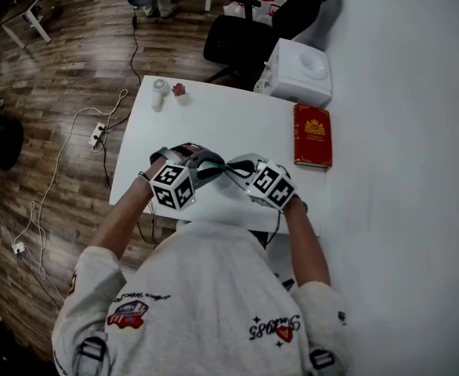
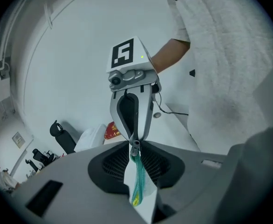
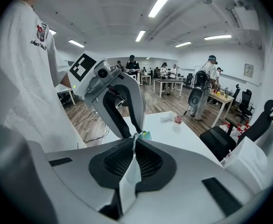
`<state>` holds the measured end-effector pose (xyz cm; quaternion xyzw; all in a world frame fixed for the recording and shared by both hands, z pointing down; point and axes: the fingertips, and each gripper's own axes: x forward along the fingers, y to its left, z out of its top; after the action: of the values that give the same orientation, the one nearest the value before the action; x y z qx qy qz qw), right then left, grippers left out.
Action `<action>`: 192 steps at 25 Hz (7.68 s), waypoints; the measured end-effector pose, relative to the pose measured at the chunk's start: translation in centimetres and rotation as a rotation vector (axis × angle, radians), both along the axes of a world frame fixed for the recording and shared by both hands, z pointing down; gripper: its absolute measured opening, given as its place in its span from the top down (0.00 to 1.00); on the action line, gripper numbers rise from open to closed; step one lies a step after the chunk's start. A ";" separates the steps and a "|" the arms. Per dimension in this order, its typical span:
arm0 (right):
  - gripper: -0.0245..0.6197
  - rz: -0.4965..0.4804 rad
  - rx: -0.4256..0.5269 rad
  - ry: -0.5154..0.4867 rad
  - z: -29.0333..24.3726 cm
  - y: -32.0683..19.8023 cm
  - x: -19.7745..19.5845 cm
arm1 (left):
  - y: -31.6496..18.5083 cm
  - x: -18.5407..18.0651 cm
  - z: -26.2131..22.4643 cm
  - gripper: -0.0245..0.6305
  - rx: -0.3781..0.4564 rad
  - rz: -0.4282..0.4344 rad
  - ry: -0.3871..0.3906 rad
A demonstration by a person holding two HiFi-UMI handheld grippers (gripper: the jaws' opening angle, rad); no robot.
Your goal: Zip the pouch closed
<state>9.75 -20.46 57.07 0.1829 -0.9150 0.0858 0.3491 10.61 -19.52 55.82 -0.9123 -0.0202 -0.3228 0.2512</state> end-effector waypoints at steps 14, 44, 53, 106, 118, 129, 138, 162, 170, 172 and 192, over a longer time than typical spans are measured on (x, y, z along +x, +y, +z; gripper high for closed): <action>0.93 0.027 -0.041 -0.133 -1.5 0.1 0.1 | 0.5 -0.3 -1.6 0.90 -0.220 -0.035 0.145; 0.94 0.109 -0.261 -0.554 -5.3 0.0 1.4 | -0.5 -2.1 -5.4 0.92 -0.516 -0.120 0.401; 0.93 0.115 -0.257 -0.535 -5.0 0.2 1.6 | -0.4 -1.6 -4.3 0.91 -0.484 -0.143 0.359; 0.94 0.117 -0.290 -0.555 -4.7 1.0 1.7 | -1.5 -4.0 -1.9 0.92 -0.449 -0.158 0.276; 0.94 0.117 -0.296 -0.557 -4.7 1.1 1.9 | -1.8 -4.3 -1.6 0.92 -0.438 -0.161 0.256; 0.94 0.115 -0.298 -0.546 -4.4 1.1 1.9 | -2.0 -4.5 -1.0 0.92 -0.436 -0.167 0.254; 0.94 0.117 -0.300 -0.539 -4.4 1.0 1.9 | -2.3 -5.2 -0.7 0.92 -0.426 -0.177 0.239; 0.94 0.139 -0.301 -0.547 -3.8 1.2 3.3 | -4.0 -8.8 1.7 0.92 -0.396 -0.277 0.187; 0.94 0.163 -0.299 -0.550 -3.7 1.4 4.1 | -4.8 -10.5 2.5 0.92 -0.402 -0.329 0.182; 0.94 0.161 -0.300 -0.549 -3.6 1.4 4.0 | -4.7 -10.5 2.7 0.92 -0.400 -0.333 0.180; 0.93 0.192 -0.230 -0.626 -6.0 -1.3 2.0 | -5.8 -8.9 6.5 0.89 -0.594 -0.483 0.273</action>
<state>11.70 -21.75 51.09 0.1925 -0.9407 0.2728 0.0603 1.76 -25.28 62.30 -0.9582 0.1358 -0.2284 -0.1057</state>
